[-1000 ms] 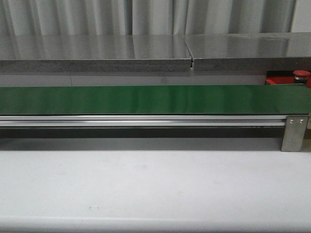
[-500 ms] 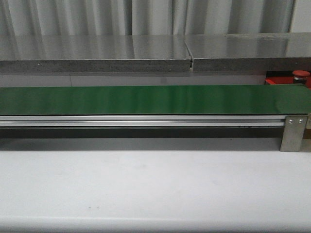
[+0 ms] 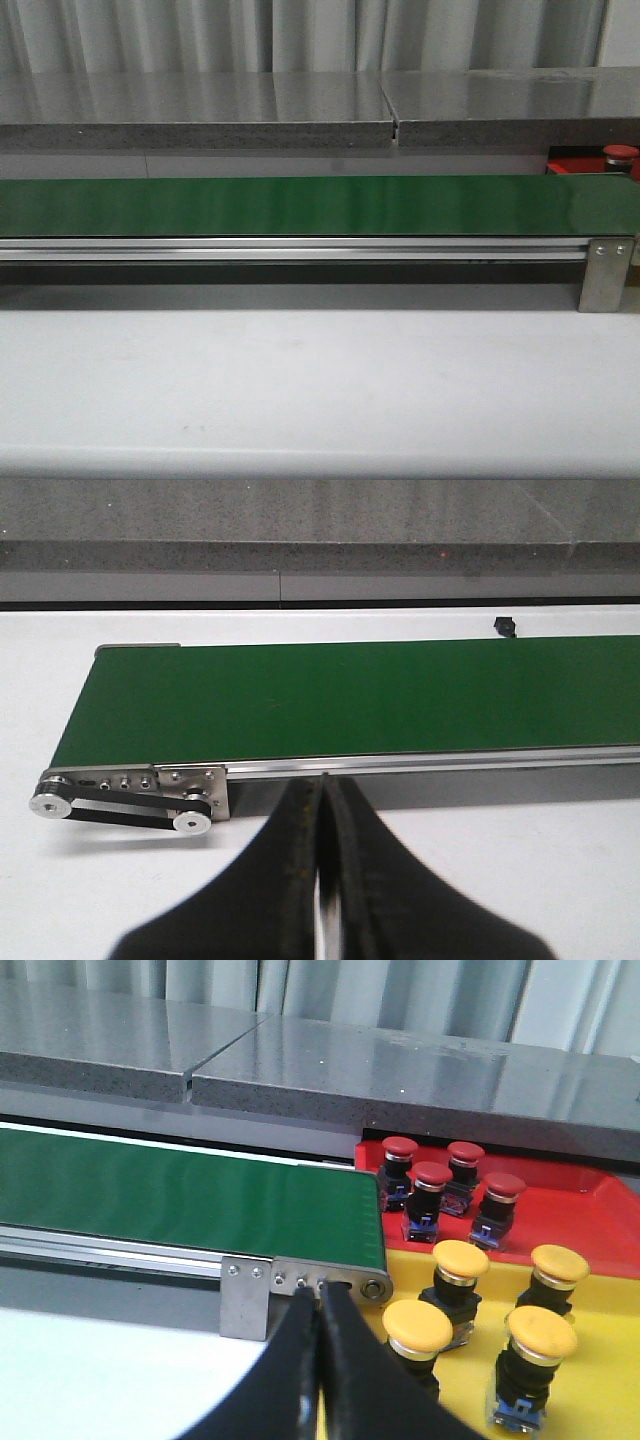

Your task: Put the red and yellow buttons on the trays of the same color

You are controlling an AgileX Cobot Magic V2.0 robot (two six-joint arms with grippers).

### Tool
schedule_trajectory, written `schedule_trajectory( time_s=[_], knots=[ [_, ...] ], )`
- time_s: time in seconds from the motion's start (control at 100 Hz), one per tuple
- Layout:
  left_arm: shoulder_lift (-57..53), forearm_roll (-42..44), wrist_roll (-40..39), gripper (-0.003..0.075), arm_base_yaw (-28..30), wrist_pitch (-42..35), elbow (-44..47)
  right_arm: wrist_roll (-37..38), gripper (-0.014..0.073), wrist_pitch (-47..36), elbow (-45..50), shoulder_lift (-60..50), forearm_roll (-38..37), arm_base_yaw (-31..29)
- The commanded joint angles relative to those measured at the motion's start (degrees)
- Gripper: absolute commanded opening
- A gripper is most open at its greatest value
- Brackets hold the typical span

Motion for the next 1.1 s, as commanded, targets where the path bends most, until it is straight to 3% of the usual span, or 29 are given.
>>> schedule_trajectory(
  time_s=[0.0,0.81,0.99,1.09],
  knots=[
    [0.8,-1.1,-0.1,-0.002,-0.4,-4.4,-1.4,0.1,-0.0118,-5.1,-1.2,-1.1,-0.6,-0.2],
    [0.8,-1.1,-0.1,-0.002,-0.4,-4.5,-1.4,0.1,-0.0118,-5.1,-1.2,-1.1,-0.4,-0.2],
    [0.6,2.9,-0.4,-0.002,-0.5,-19.4,1.4,0.1,-0.0118,-5.1,-1.2,-1.1,-0.4,-0.2],
    [-1.5,11.0,-6.8,-0.002,-1.1,-30.6,6.3,0.1,-0.0118,-5.1,-1.2,-1.1,-0.4,-0.2]
  ],
)
